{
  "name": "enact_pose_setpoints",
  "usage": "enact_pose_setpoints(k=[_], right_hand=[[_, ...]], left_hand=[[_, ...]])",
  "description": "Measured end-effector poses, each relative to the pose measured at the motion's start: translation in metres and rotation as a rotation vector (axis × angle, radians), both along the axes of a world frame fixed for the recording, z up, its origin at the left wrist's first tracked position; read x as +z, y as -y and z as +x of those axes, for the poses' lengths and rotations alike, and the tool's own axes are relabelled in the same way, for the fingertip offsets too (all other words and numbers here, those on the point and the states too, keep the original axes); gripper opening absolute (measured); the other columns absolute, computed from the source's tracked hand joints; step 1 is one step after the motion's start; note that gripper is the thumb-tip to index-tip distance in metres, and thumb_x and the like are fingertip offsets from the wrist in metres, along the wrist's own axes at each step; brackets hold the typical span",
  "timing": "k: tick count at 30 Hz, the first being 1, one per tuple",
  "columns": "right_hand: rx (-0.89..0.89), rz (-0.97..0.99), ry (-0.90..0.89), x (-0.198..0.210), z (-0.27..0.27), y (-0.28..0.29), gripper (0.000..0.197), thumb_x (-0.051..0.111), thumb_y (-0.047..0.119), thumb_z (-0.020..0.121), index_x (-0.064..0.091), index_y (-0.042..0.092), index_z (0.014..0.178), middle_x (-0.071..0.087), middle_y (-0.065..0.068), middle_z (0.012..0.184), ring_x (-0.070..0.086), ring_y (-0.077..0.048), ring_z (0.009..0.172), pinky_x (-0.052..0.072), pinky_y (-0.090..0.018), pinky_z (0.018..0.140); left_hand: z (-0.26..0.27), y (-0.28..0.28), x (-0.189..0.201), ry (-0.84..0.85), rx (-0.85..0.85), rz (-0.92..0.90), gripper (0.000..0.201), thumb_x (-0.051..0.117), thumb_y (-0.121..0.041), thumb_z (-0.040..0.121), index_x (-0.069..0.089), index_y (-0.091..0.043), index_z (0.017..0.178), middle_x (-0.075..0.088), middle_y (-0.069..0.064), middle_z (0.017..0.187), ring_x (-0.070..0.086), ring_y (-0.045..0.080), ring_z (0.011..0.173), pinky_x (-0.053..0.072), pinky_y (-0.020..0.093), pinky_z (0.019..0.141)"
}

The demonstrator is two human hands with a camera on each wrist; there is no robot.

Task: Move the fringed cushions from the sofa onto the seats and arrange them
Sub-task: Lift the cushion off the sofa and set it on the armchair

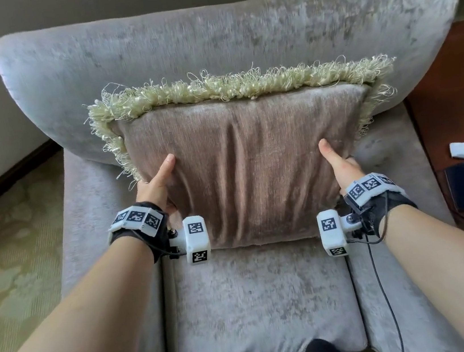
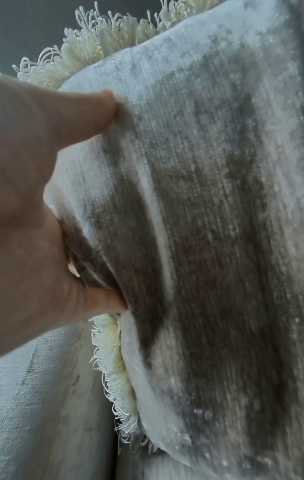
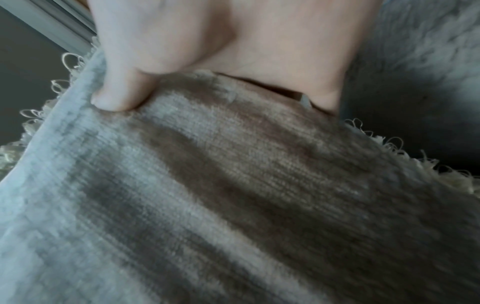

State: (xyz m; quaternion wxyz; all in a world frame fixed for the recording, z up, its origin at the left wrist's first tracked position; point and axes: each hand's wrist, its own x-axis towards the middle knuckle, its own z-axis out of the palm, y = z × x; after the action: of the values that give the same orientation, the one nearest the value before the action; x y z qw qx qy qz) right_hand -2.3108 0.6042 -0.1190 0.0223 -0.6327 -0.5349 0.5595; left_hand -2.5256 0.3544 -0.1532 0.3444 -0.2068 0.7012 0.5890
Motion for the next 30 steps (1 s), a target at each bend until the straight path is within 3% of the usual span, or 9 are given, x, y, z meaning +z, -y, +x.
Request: enact_pose_setpoints(k=[2,6,9,11,15,17,21,25,30], right_hand=[[-0.017,-0.001,0.013,-0.011,0.001,-0.003,0.086,0.060,0.064,0.080,0.039,0.009,0.143,0.050,-0.008,0.137,0.048,-0.028,0.126,0.035,-0.037,0.106],[-0.038,-0.007,-0.013,-0.020,-0.001,-0.003,0.076,0.061,0.054,0.086,0.039,0.009,0.143,0.048,-0.008,0.142,0.045,-0.026,0.130,0.032,-0.031,0.104],[-0.031,0.002,-0.014,-0.028,-0.002,-0.009,0.083,0.062,0.058,0.083,0.035,0.009,0.145,0.046,-0.007,0.144,0.043,-0.026,0.132,0.030,-0.034,0.107],[-0.019,-0.014,0.009,-0.036,-0.003,-0.012,0.091,0.061,0.064,0.080,0.033,0.009,0.146,0.045,-0.007,0.144,0.043,-0.027,0.132,0.030,-0.036,0.110],[0.015,-0.017,0.053,-0.047,-0.001,-0.014,0.104,0.061,0.076,0.071,0.030,0.012,0.148,0.046,-0.008,0.144,0.045,-0.029,0.131,0.031,-0.043,0.112],[0.038,-0.016,0.065,-0.048,0.000,-0.015,0.113,0.058,0.081,0.066,0.024,0.013,0.150,0.043,-0.008,0.147,0.043,-0.031,0.132,0.031,-0.046,0.112],[0.079,-0.032,0.067,-0.043,0.000,-0.015,0.132,0.053,0.091,0.051,0.012,0.019,0.154,0.031,-0.008,0.155,0.037,-0.033,0.137,0.030,-0.049,0.113],[0.087,0.046,0.072,-0.038,0.003,-0.016,0.107,0.055,0.078,0.072,0.019,0.017,0.153,0.036,-0.007,0.152,0.039,-0.030,0.136,0.030,-0.046,0.113],[0.141,0.147,0.033,-0.014,0.012,-0.013,0.087,0.057,0.060,0.086,0.023,0.015,0.152,0.033,-0.008,0.154,0.036,-0.027,0.138,0.028,-0.038,0.110]], left_hand=[[-0.002,-0.001,-0.007,0.002,0.005,-0.010,0.137,0.093,-0.075,0.031,0.055,-0.012,0.147,0.074,0.013,0.128,0.072,0.036,0.113,0.056,0.060,0.103],[-0.005,0.001,-0.021,0.023,0.014,0.014,0.125,0.094,-0.076,0.034,0.064,-0.016,0.139,0.079,0.011,0.120,0.075,0.034,0.109,0.056,0.059,0.104],[-0.008,0.000,-0.023,0.033,-0.006,0.017,0.109,0.090,-0.077,0.042,0.069,-0.017,0.131,0.081,0.012,0.114,0.076,0.036,0.108,0.057,0.059,0.103],[-0.012,0.001,-0.029,0.047,0.005,-0.021,0.114,0.088,-0.079,0.044,0.065,-0.017,0.137,0.079,0.012,0.119,0.075,0.038,0.110,0.058,0.058,0.099],[-0.031,0.010,-0.058,0.050,0.044,-0.101,0.145,0.084,-0.092,0.032,0.046,-0.023,0.154,0.064,0.009,0.145,0.067,0.038,0.122,0.055,0.060,0.101],[-0.021,0.002,-0.040,0.005,0.024,-0.164,0.138,0.078,-0.091,0.048,0.039,-0.017,0.158,0.055,0.009,0.152,0.061,0.040,0.129,0.052,0.060,0.106],[0.001,-0.010,-0.021,-0.016,0.009,-0.237,0.110,0.072,-0.069,0.084,0.024,-0.011,0.164,0.038,0.013,0.164,0.048,0.039,0.143,0.050,0.058,0.111],[0.001,-0.009,-0.024,-0.050,-0.047,-0.364,0.099,0.066,-0.061,0.094,0.021,-0.010,0.166,0.032,0.009,0.168,0.040,0.038,0.150,0.043,0.056,0.118],[0.007,-0.011,0.007,-0.072,-0.205,-0.502,0.099,0.058,-0.073,0.092,0.043,0.001,0.156,0.053,0.020,0.155,0.056,0.040,0.138,0.045,0.045,0.115]])
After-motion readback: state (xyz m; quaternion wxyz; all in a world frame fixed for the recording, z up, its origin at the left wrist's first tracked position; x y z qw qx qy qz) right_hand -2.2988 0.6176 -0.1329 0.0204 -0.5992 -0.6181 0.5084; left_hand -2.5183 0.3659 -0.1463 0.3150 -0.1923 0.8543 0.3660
